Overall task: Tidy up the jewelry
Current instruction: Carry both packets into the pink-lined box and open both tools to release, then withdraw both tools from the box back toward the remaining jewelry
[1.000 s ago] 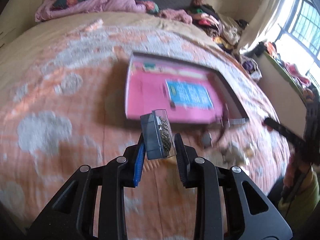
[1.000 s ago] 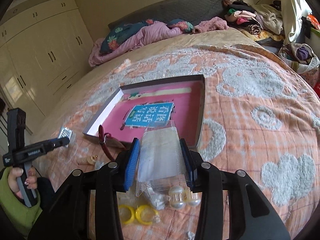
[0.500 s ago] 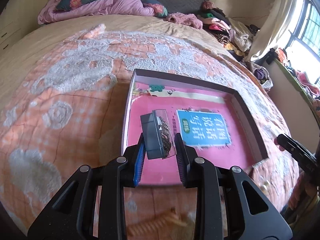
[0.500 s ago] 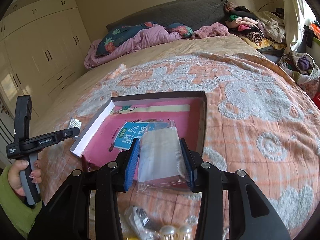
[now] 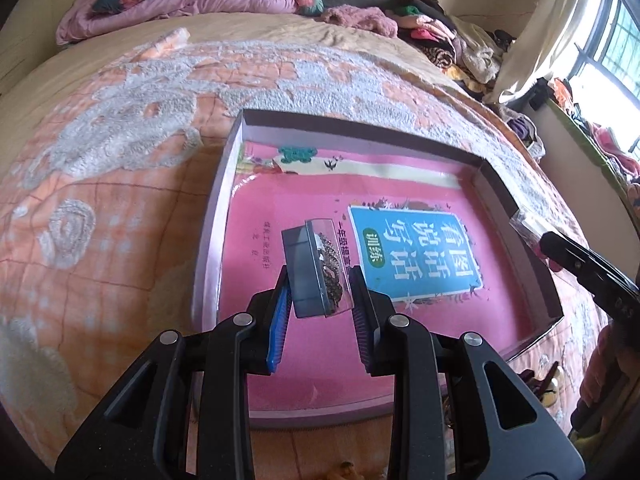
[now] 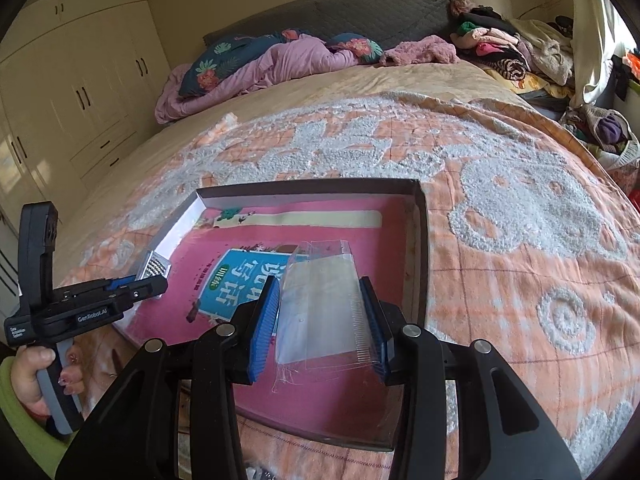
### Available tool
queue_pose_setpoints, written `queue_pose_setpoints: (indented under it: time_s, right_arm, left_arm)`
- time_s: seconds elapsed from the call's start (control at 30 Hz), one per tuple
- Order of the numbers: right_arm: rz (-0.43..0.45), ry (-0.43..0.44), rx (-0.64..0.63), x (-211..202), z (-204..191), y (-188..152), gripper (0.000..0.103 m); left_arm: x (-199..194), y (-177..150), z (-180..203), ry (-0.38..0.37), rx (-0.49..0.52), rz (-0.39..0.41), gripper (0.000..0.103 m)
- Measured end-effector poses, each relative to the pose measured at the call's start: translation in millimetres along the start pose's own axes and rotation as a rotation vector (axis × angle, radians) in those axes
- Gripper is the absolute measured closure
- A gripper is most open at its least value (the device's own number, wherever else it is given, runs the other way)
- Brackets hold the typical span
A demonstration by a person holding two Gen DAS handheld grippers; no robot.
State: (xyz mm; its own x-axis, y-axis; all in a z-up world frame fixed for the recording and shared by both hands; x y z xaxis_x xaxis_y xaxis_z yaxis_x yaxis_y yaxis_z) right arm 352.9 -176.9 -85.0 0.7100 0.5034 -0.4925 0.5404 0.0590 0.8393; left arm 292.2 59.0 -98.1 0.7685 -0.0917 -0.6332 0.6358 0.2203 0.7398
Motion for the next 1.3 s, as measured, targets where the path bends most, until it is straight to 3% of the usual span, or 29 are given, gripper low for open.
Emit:
queue_pose_setpoints:
  time_s: [0.4, 0.53, 0.77, 0.93, 1.07, 1.2, 1.3]
  right_arm:
    - [-0.047, -0.028, 0.034, 12, 11, -20, 0.063]
    - [-0.043, -0.029, 0.051, 8, 13, -21, 0.049]
    - [-0.011, -0.028, 0.088, -10, 14, -18, 0.035]
    - [0.041, -0.026, 0.114, -35, 14, -10, 0.020]
    - [0.079, -0.034, 0.116, -53, 15, -3, 0.018]
    - [0.110, -0.032, 0.117, -72, 12, 2, 0.018]
    - [0.126, -0.032, 0.110, -84, 8, 2, 0.018]
  left_arm:
    - [5, -3, 0, 0.003, 0.020, -0.025, 0.082]
    - [4, -3, 1, 0.001, 0.020, -0.025, 0.081]
    - [-8, 4, 1, -0.005, 0.019, 0.008, 0.068]
    - [-19, 11, 0, 0.004, 0.020, 0.044, 0.044]
    - [-31, 15, 1, 0.006, 0.024, 0.071, 0.026]
    - [-44, 19, 2, 0.011, 0.033, 0.100, 0.016]
    - [-55, 21, 3, 0.013, 0.043, 0.119, 0.015]
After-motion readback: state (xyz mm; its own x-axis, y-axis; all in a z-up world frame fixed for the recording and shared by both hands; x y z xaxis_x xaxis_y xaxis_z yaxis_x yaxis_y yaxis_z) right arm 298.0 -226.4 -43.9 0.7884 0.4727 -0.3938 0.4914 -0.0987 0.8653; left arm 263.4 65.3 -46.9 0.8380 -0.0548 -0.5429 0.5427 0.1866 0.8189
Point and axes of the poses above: each gripper's, at about its wrist camera, not at the fingertips, and x roughly the way its jaws point, z to its right, y to its top, the point moved 6 cm from there along x, roughly the way its jaws point, and after that the axes turned 12 degrees about z, right-handed, at the moved point
